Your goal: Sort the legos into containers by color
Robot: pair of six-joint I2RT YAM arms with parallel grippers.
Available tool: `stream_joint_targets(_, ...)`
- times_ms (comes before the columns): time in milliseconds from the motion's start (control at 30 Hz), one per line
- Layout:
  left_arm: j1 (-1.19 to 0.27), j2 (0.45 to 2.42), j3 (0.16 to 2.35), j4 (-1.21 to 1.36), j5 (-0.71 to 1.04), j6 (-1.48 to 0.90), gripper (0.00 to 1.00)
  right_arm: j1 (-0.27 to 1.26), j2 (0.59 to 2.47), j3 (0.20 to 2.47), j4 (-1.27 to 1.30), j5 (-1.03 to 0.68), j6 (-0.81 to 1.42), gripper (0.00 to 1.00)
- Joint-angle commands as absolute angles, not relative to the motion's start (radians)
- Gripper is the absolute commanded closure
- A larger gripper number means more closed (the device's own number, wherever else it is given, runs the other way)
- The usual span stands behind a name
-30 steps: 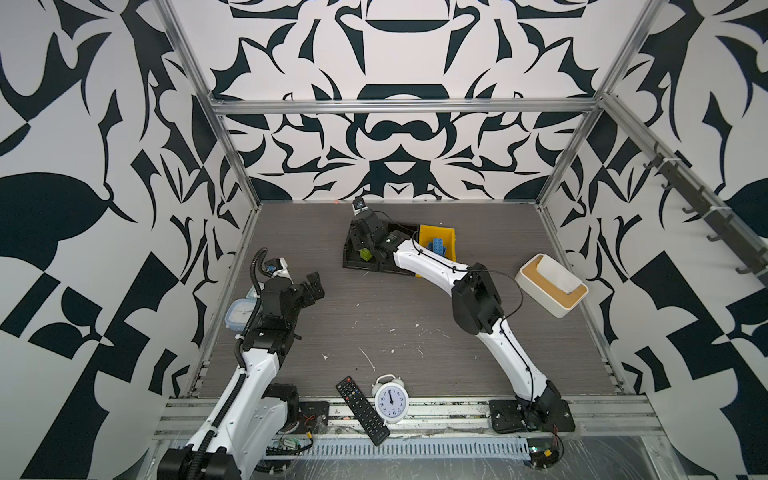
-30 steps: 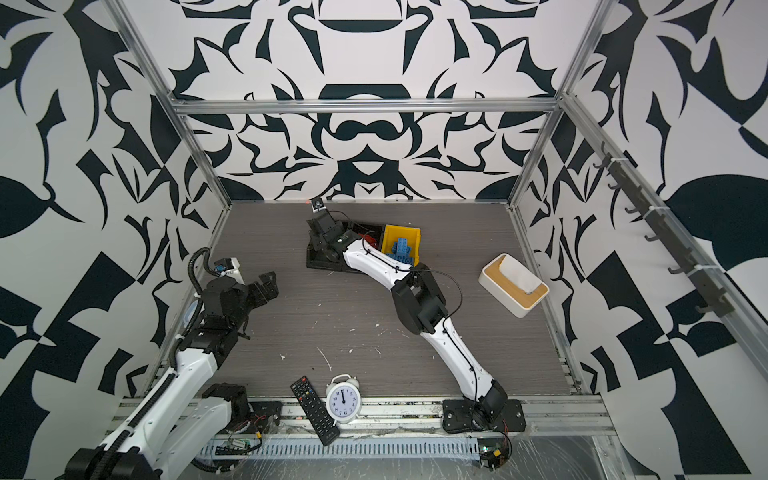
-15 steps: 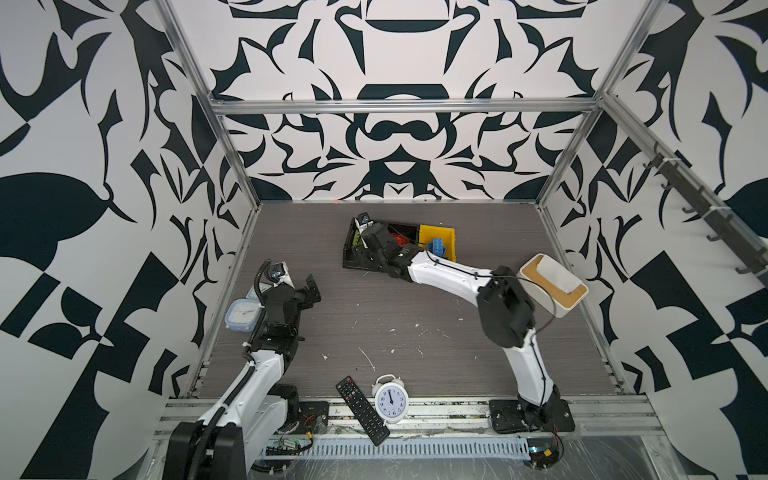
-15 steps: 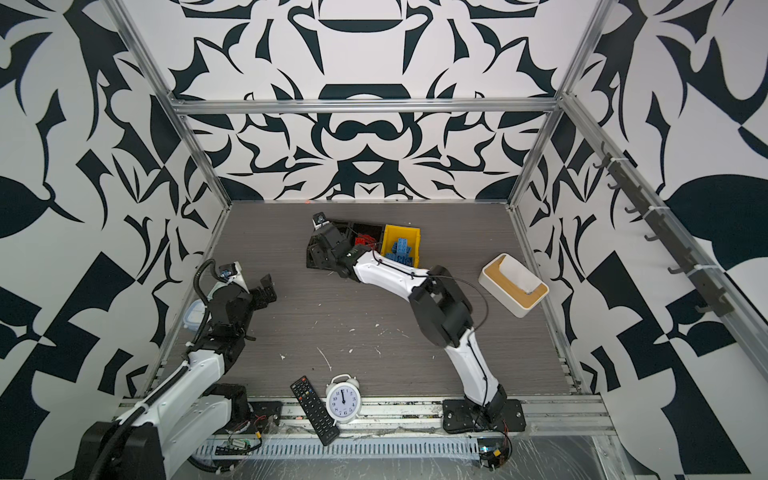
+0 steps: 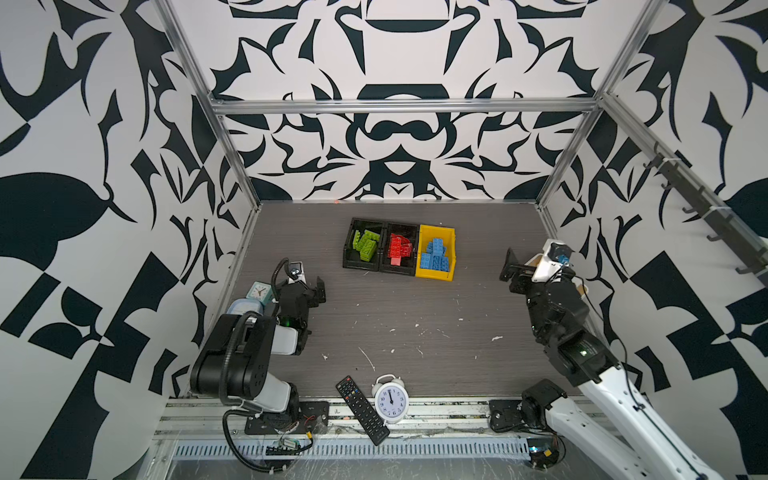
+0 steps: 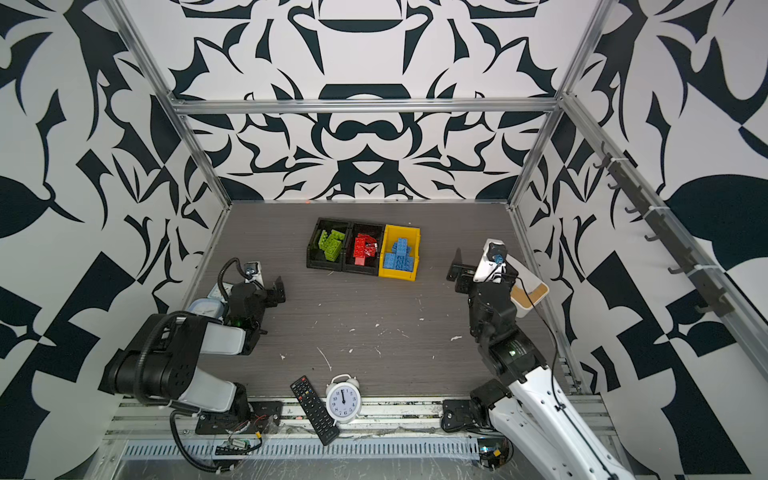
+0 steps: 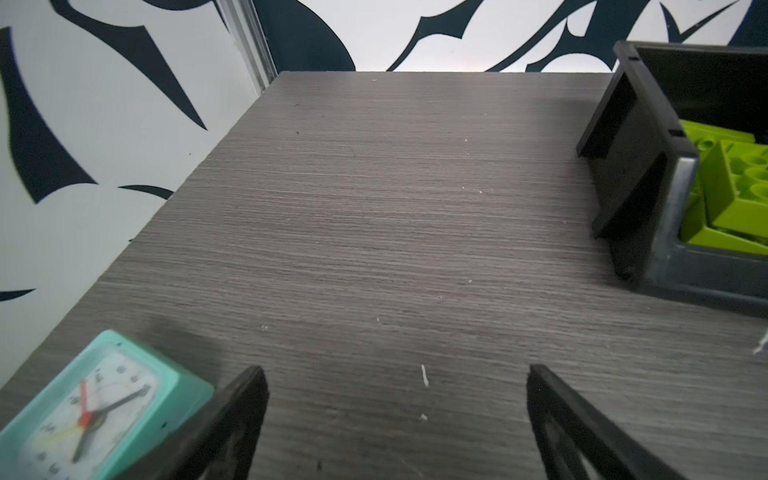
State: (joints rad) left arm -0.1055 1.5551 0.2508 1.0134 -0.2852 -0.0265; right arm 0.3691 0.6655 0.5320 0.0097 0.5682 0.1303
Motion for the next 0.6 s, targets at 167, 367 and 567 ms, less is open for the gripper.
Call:
stream_joint_targets(167,-0.101,1.565,0.338,0.996,-0.260,-0.013,0.00,0.193,1.047,0.318,0.537,0.440,0.047,0.00)
stream_joint_targets(367,-0.100,1.567,0.353,0.965,-0.257,-0.005,0.00,0.149,1.356,0.294,0.882,0.348,0.000,0.00)
stream_joint_targets(567,-0.100,1.570,0.349,0.981,-0.261,-0.003,0.00,0.137,1.556,0.260,1.106,0.312,-0.010,0.00)
